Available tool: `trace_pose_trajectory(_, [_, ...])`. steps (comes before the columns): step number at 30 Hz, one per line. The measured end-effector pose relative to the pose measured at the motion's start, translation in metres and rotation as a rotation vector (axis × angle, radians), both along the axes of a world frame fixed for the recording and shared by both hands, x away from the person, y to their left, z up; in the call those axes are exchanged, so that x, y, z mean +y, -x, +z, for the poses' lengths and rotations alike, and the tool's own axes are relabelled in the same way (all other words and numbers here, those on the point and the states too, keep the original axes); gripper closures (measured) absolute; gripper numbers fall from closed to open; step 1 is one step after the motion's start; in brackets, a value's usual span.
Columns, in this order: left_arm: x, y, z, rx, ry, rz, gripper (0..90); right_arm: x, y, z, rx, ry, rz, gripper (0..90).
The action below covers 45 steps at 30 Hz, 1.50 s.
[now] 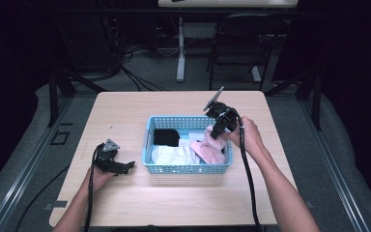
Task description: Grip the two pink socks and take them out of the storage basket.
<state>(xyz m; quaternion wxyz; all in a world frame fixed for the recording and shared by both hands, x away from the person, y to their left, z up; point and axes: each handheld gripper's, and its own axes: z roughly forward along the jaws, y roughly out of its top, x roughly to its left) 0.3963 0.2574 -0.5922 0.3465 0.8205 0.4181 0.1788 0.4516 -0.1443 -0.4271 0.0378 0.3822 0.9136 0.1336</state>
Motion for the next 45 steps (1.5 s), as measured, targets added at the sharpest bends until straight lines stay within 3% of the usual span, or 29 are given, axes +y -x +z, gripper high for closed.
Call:
trace_pose_trajectory(2, [0.0, 0.0, 0.0, 0.004, 0.0, -0.003, 1.0, -0.002, 0.003, 0.01, -0.015, -0.038, -0.003, 81.2])
trace_pose_trajectory(8, [0.0, 0.0, 0.0, 0.006, 0.0, -0.005, 1.0, -0.005, 0.006, 0.027, -0.026, -0.034, 0.018, 81.4])
trace_pose_trajectory(15, [0.0, 0.0, 0.0, 0.005, -0.001, -0.004, 1.0, -0.014, 0.011, 0.052, -0.056, -0.074, 0.013, 81.7])
trace_pose_trajectory(21, [0.0, 0.0, 0.0, 0.005, -0.001, -0.004, 1.0, -0.027, 0.015, 0.065, -0.075, -0.089, -0.007, 81.7])
trace_pose_trajectory(35, [0.0, 0.0, 0.0, 0.005, -0.001, -0.004, 1.0, -0.067, 0.02, 0.078, -0.095, -0.082, -0.069, 81.9])
trace_pose_trajectory(45, [0.0, 0.0, 0.0, 0.005, -0.001, -0.004, 1.0, -0.106, 0.025, 0.072, -0.094, -0.072, -0.15, 82.1])
